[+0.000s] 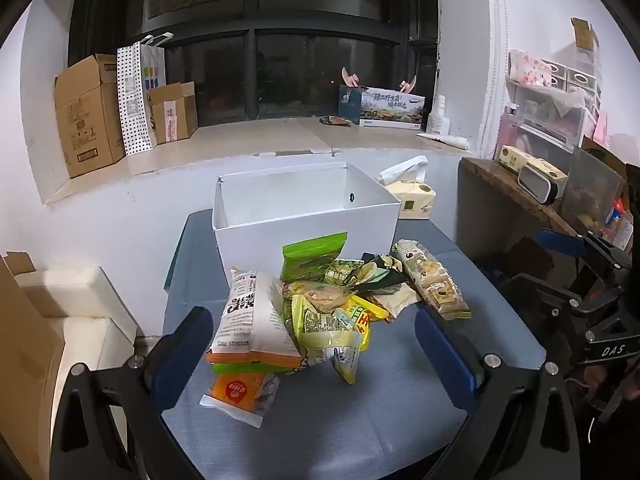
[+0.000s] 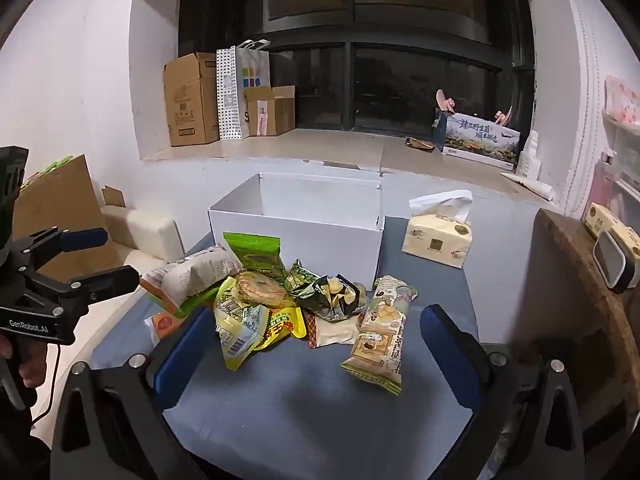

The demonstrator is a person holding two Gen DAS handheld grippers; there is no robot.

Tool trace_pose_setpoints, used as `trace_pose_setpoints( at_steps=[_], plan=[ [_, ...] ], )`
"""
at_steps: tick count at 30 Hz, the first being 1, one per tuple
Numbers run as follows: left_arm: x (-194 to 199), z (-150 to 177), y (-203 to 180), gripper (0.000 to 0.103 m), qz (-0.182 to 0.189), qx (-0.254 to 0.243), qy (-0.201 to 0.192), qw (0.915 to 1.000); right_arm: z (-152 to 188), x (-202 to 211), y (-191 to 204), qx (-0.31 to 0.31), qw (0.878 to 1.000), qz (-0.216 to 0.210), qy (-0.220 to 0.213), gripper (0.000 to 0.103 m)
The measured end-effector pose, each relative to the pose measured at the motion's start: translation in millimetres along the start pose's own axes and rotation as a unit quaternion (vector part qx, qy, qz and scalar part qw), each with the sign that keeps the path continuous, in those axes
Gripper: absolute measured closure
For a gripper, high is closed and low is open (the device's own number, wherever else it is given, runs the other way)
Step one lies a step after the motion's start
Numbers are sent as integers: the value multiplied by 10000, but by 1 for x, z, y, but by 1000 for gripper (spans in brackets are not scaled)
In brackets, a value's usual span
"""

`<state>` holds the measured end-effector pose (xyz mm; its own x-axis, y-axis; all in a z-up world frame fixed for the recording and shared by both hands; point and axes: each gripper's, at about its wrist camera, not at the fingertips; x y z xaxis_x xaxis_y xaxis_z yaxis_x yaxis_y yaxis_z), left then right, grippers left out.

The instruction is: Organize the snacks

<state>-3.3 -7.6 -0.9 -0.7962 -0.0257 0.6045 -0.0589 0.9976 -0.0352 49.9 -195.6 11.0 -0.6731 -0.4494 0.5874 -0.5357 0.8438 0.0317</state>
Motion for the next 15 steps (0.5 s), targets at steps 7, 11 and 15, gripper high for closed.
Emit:
trace_pose_setpoints(
  at_steps=[7, 11, 15],
  plan=[
    [-3, -2, 3, 0, 1, -6, 28, 10000, 2, -1, -3, -70, 10000, 18, 5, 0],
    [-4, -1, 4, 0, -23, -8, 46, 10000, 2, -1, -3, -72, 10000, 35, 20, 0],
    [-4, -1, 5, 0, -25, -1, 72, 10000, 2, -1, -4, -74, 10000, 29, 31, 0]
  ],
)
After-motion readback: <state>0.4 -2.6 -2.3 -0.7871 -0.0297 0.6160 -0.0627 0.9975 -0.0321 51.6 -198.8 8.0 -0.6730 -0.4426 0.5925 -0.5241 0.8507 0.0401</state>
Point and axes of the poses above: each gripper's, at about its wrist camera, not at the fingertips, and x roughly against the way its jaws point, y to its left, z to its underside, and after that the axes turned 1 degree about y, right-handed
